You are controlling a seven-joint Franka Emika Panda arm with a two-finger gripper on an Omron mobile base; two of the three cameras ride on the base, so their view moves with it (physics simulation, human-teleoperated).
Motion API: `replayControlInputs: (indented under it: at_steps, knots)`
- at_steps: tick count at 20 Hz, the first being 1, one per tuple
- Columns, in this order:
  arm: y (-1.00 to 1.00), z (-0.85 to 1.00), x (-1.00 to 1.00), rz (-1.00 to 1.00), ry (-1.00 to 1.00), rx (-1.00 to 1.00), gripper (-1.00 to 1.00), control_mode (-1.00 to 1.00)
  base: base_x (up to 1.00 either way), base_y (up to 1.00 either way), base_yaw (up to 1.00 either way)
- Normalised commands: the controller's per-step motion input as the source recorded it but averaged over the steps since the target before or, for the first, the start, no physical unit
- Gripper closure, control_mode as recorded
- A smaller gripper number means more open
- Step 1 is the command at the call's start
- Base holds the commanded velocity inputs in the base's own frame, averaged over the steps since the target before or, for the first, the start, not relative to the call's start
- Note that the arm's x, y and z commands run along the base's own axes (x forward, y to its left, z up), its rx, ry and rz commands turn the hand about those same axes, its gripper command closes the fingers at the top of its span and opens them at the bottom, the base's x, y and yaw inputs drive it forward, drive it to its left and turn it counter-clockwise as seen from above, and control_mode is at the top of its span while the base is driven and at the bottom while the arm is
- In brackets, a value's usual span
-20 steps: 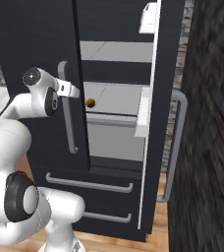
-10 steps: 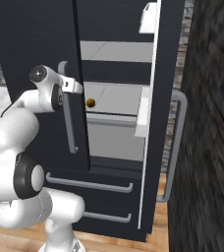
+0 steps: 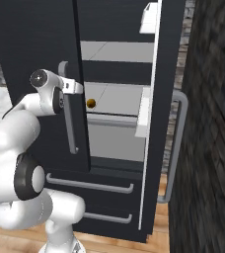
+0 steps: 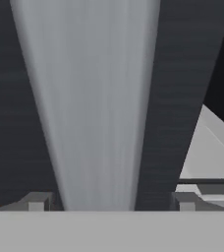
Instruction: Retrieve a lemon from the fridge and place it on the cutting board with the fish.
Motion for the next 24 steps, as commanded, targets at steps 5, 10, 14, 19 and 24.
replayControlInputs:
  at_steps: [5, 10, 14, 19, 24]
  knots:
    - [0.21, 0.0, -0.05, -0.05, 0.01, 0.0, 1.0, -1.0, 0.0, 0.0, 0.0]
    - [0.35, 0.06, -0.5, -0.15, 0.05, -0.01, 1.0, -1.0, 0.0, 0.0, 0.0]
    - [0.49, 0.2, -0.99, -0.18, 0.03, 0.0, 1.0, -1.0, 0.0, 0.0, 0.0]
    - [0.8, 0.13, -1.0, -0.13, 0.03, -0.03, 1.0, -1.0, 0.0, 0.0, 0.0]
    - [0.7, 0.03, -0.8, -0.14, 0.04, -0.03, -1.0, -1.0, 0.0, 0.0, 0.0]
